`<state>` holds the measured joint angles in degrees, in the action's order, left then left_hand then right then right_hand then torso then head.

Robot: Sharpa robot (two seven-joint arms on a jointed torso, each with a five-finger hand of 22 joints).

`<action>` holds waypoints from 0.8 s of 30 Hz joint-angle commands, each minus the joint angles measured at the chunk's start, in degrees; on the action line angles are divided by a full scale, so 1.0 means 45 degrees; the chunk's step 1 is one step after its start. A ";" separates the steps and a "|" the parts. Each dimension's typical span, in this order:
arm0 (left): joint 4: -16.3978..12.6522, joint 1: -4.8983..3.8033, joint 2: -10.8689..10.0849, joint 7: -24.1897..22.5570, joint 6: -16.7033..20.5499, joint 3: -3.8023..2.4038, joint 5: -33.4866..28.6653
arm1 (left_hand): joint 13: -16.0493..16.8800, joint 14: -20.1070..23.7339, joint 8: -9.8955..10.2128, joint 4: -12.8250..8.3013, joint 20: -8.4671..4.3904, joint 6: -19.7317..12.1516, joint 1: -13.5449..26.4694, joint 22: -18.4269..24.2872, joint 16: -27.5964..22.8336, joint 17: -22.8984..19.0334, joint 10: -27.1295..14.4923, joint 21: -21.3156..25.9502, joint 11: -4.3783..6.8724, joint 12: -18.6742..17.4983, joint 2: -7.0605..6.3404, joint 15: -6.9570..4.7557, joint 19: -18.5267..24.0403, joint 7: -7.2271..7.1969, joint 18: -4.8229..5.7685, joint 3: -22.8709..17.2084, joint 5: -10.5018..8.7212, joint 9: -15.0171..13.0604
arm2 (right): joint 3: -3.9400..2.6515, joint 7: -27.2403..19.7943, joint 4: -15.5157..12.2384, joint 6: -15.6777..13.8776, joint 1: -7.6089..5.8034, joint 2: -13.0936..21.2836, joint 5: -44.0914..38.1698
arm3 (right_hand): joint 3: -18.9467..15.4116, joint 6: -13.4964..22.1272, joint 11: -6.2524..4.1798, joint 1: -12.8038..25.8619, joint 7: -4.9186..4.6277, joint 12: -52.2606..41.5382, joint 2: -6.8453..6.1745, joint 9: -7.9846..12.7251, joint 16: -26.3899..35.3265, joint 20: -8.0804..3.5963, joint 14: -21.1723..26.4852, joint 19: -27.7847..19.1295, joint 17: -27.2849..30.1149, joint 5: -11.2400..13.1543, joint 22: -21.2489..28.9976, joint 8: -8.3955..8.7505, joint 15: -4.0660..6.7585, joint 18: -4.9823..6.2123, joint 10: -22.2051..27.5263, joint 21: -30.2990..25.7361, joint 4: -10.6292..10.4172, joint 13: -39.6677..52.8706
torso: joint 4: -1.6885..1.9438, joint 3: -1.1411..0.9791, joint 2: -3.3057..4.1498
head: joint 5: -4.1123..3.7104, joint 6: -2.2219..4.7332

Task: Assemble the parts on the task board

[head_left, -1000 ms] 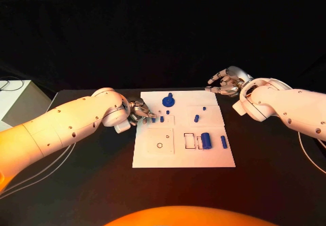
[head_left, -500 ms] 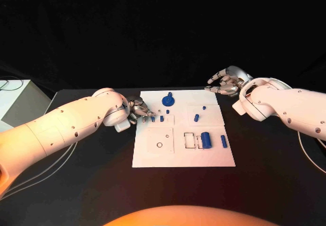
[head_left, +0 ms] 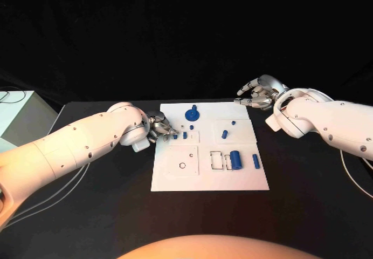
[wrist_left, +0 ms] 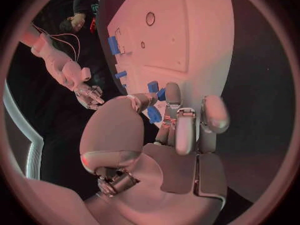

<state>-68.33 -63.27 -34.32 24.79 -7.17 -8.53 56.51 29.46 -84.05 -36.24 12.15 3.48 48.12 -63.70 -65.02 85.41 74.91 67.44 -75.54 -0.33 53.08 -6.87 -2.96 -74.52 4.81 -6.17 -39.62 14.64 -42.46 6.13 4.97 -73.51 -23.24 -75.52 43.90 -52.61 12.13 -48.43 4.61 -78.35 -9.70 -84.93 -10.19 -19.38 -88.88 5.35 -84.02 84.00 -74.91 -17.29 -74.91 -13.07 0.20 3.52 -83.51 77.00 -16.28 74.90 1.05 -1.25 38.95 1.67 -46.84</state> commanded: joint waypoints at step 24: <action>-0.0165 -0.0001 0.0211 0.0619 -0.0816 0.0017 0.1954 | 0.0463 -0.0669 -0.0009 -0.3080 -0.0027 0.0057 -0.0162 -0.0169 0.0029 0.1309 0.0084 -0.0025 0.0011 0.0451 0.0126 -0.0016 -0.0038 0.0002 0.0139 -0.2616 -0.0023 0.0024 | -0.0006 -0.0110 -0.0045 0.0155 0.0004 0.0037 -0.0008 | 0.0061 0.0043 0.0031 0.0159 0.0013 -0.0069 -0.0014 0.0019 0.0044 0.0032 -0.1177 0.0549 -0.2726 -0.0078 -0.0857 -0.0063 -0.0060 -0.0079 -0.0074 -0.0066 -0.0007 0.2117 | -0.0003 0.0009 0.0033 | 0.0011 -0.0020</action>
<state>-68.94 -63.42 -33.50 25.72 -8.36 -8.59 63.20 31.52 -84.05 -35.94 11.25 3.48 48.01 -64.05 -65.74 85.41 74.91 67.43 -75.37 -0.43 54.92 -6.52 -2.96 -74.52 4.92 -6.17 -38.72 14.34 -42.44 6.13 4.97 -73.62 -23.22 -75.52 44.03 -52.57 12.13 -48.43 4.60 -78.35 -9.70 -84.93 -10.19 -19.38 -88.88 5.35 -84.02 84.00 -74.91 -17.29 -74.94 -13.07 0.20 3.52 -83.51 77.00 -16.28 74.90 1.05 -1.21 39.09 1.72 -46.90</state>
